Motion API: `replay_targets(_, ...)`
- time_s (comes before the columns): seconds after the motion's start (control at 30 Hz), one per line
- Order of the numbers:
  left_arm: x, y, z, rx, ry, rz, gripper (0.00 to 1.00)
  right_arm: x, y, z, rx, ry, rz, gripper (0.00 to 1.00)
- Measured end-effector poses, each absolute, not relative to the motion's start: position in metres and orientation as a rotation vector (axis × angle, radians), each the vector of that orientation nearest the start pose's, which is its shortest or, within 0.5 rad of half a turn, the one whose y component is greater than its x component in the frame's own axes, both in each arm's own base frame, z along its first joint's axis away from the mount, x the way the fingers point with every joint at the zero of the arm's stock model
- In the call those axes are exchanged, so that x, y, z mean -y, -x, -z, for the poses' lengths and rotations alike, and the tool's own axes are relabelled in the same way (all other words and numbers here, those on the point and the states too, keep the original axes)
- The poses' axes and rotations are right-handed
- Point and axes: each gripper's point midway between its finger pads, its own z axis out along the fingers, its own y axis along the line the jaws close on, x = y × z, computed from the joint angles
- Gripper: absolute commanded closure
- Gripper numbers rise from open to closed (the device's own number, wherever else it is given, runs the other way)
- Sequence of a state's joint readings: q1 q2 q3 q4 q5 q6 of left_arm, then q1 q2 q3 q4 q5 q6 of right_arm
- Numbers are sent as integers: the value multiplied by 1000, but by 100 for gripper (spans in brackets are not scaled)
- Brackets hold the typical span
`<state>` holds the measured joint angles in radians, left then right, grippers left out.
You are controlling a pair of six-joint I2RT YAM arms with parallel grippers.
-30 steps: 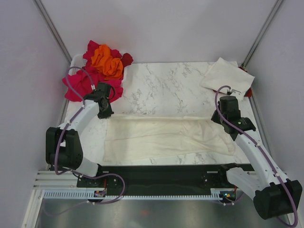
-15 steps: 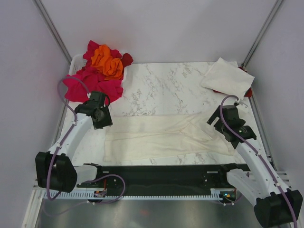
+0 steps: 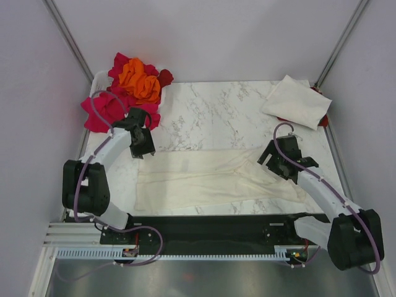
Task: Fold and stack the t-shirts
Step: Fold the tshirt
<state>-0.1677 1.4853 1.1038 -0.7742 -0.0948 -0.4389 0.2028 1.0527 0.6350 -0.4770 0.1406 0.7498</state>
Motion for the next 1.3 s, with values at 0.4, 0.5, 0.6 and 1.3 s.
replay_targets(0.4,86,-303,-15,-2932,395,29,57,-77,-317,-27,-2509,-740,-207,9)
replay_targets(0.5,90,-300,-13,-2938,394,42,57,-81,-357,-28,-2498,-720,-177,8)
replay_targets(0.6,102,-291,-12,-2927,373,72,57,-88,-407,-28,-2494,-689,-139,8)
replay_targets(1.3,247,-104,-31,-3114,97,670,52,-298,-642,-61,-2113,-90,-1084,2)
